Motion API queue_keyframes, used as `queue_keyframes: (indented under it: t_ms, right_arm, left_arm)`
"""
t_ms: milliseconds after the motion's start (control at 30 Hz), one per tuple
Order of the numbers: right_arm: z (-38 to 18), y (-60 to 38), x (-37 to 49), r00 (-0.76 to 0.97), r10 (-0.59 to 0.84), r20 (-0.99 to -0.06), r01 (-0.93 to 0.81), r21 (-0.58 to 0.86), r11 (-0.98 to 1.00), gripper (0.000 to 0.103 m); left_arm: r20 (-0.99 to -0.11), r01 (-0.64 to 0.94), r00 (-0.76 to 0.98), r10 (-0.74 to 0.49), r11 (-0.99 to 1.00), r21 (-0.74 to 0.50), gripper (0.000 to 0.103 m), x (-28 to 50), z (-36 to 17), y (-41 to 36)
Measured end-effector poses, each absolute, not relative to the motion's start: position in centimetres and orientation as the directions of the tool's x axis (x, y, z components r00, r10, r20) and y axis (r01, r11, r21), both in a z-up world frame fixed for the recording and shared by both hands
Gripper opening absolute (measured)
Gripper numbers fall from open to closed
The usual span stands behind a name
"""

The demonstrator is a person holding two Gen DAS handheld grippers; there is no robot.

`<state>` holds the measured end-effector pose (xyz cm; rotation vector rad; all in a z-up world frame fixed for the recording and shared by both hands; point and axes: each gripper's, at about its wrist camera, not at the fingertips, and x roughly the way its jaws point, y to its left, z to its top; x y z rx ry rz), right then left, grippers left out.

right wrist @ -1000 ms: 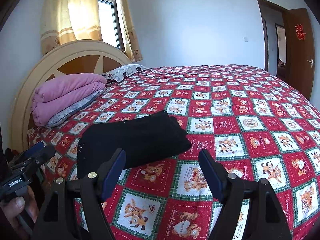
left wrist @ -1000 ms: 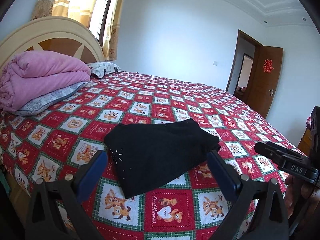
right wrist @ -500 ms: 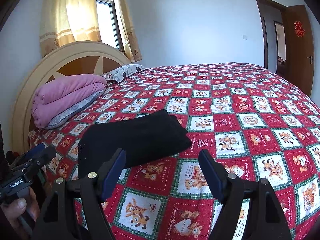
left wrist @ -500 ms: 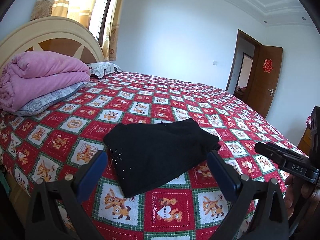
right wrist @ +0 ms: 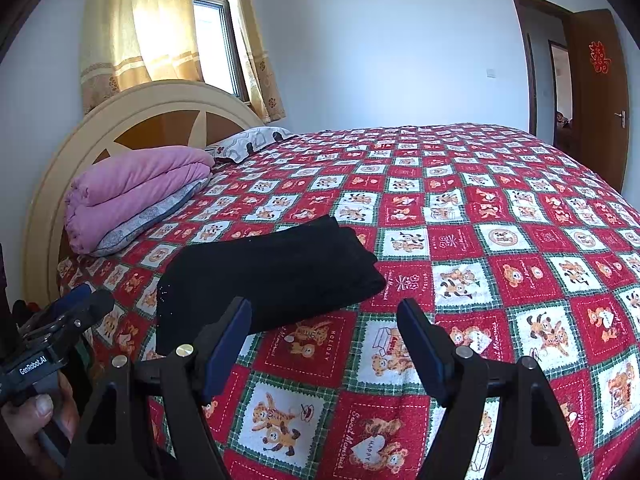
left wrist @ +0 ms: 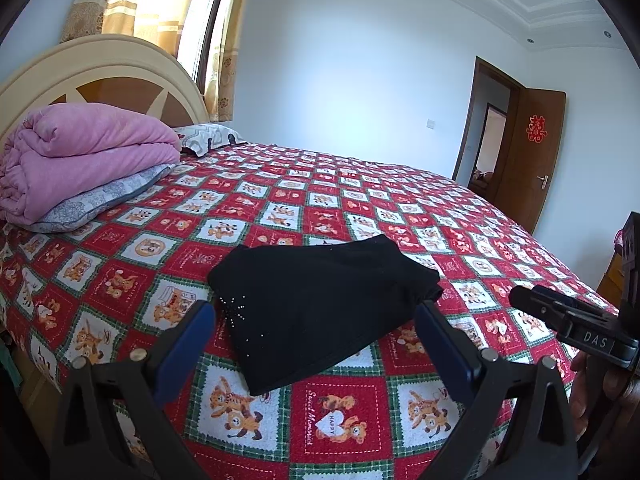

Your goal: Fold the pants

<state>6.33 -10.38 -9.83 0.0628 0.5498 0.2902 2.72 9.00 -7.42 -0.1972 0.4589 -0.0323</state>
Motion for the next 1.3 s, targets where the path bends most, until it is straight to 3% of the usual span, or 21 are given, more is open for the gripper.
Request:
queue_keyframes:
  t_ms: [233,500,667,1100,1300]
  right_arm:
    - [-9.9,-10.5,6.1,0.818,0.287,-0.500,-0.253,0.136,0.958,0.076]
    - [-9.3,-10.7,5.6,0.831,0.284,-0.478,-0.252,0.131,0.959,0.076]
    - [-9.0,-10.7,5.3,0.835,0.284,-0.471,-0.254,0.128,0.959,0.076]
    - [-8.7,-10.5,4.9,0.840,0.285,-0.461,-0.263,0.113,0.958,0.076]
    - [-9.0,-10.3,5.0,0.834,0.289,-0.471,-0.268,0.112,0.957,0.076]
  left_arm:
    - [-0.440,-0.013,0.897,-0.043,0.992,-0.125,0.103,2.6,-6.8,8.6]
    - [-0.406,0.005,0.911,-0.064,0.989,-0.145,0.103,2.2,-5.9,8.6]
    - [-0.396,-0.040,0.918,0.003,0.996,-0.084,0.103,2.1,-5.4,7.8]
    - [-0.359,-0.023,0.933,-0.037,0.987,-0.162,0.103,1.6,-5.5,8.4]
    - [-0.368,-0.027,0.929,-0.028,0.989,-0.143,0.103,1.9,-5.9,8.0]
